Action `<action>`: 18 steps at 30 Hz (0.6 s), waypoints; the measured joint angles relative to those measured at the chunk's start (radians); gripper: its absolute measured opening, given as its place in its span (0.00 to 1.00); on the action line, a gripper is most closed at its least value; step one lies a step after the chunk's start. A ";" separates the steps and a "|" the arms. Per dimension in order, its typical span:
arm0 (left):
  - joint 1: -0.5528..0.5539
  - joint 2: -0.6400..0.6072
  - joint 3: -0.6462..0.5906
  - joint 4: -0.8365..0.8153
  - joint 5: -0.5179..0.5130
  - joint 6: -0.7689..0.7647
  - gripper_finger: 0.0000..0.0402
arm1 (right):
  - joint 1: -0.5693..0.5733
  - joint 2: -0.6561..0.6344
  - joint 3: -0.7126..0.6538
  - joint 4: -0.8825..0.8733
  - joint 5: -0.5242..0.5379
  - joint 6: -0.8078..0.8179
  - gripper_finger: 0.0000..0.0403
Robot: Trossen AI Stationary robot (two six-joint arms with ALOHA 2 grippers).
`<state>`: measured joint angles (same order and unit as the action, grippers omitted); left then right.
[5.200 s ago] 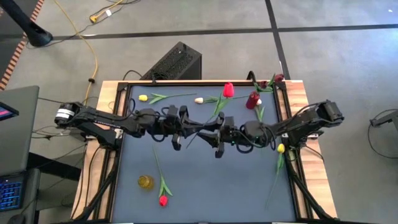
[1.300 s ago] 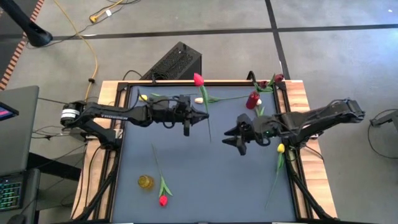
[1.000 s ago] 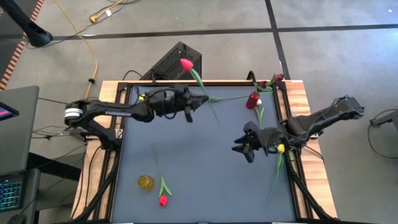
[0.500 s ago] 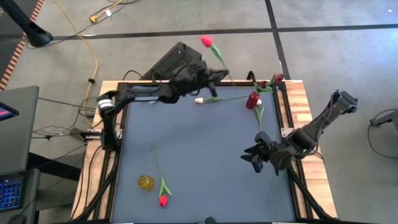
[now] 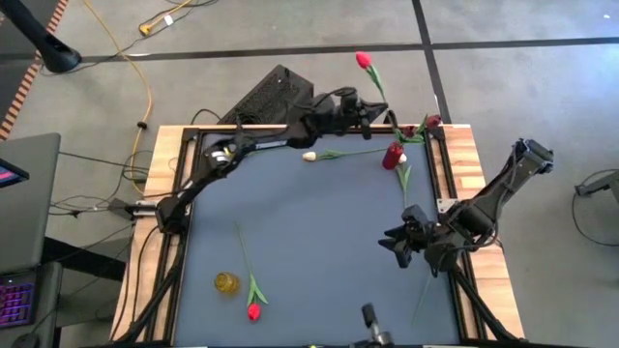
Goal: Sort flowers into vase by color
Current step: Put the right red flower into the red vase
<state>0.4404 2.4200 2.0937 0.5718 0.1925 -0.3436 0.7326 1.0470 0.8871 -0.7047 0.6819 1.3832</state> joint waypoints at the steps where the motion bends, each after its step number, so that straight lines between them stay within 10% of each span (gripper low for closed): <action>1: 0.000 0.014 0.021 -0.015 -0.008 0.007 0.00 | 0.000 0.000 0.000 0.001 0.000 0.004 0.56; 18: -0.024 0.037 0.041 -0.126 -0.049 0.130 0.00 | 0.000 0.000 0.000 -0.003 0.000 0.007 0.56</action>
<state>0.4160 2.4565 2.1349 0.4458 0.1434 -0.2135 0.7326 1.0470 0.8871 -0.7082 0.6819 1.3899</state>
